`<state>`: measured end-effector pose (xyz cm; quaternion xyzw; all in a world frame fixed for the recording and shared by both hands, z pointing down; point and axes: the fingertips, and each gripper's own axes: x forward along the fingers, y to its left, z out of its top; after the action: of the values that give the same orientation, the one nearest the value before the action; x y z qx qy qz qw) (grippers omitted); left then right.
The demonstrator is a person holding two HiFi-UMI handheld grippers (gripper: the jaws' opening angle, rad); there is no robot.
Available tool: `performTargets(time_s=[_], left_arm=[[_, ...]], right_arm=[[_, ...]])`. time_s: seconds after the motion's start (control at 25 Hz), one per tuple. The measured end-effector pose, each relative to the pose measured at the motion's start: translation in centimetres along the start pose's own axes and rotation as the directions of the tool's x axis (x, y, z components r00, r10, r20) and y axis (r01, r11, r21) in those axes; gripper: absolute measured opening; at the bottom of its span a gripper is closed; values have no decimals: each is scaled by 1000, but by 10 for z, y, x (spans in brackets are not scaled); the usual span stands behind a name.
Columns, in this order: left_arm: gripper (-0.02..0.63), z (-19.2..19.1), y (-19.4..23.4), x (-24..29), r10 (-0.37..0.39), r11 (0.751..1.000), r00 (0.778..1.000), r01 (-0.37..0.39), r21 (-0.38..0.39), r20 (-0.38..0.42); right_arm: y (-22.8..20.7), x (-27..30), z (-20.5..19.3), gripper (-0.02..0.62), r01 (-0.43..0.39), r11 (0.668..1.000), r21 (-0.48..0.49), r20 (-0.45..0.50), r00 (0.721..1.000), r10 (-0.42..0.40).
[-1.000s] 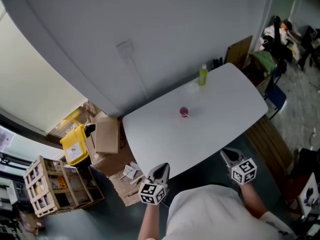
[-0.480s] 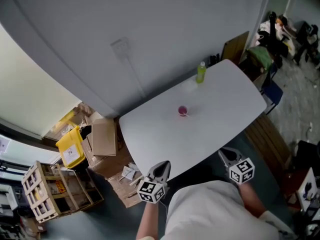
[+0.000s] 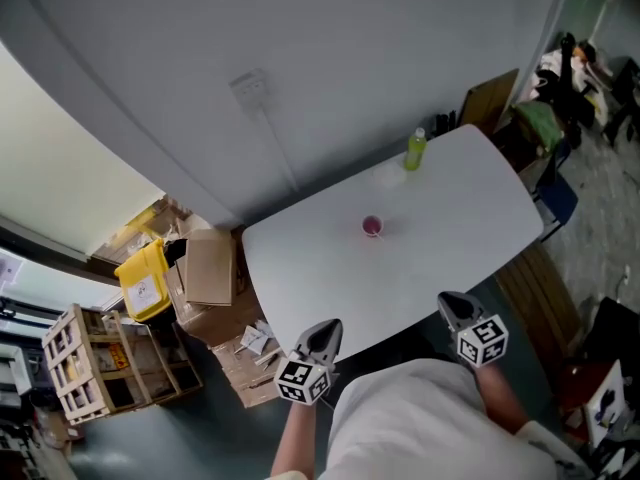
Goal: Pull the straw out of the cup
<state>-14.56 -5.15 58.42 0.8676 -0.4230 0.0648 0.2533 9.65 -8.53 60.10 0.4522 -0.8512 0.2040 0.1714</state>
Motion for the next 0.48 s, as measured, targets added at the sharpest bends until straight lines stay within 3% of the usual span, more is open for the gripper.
performTargets(time_s=[0.2, 0.48], left_arm=[[2, 6, -2, 16, 20, 999, 999, -18, -45, 35], [2, 12, -3, 36, 106, 990, 993, -101, -95, 49]], right_arm=[[-25, 24, 21, 40, -43, 999, -21, -10, 999, 42], [-54, 58, 39, 40, -132, 988, -78, -52, 990, 128]])
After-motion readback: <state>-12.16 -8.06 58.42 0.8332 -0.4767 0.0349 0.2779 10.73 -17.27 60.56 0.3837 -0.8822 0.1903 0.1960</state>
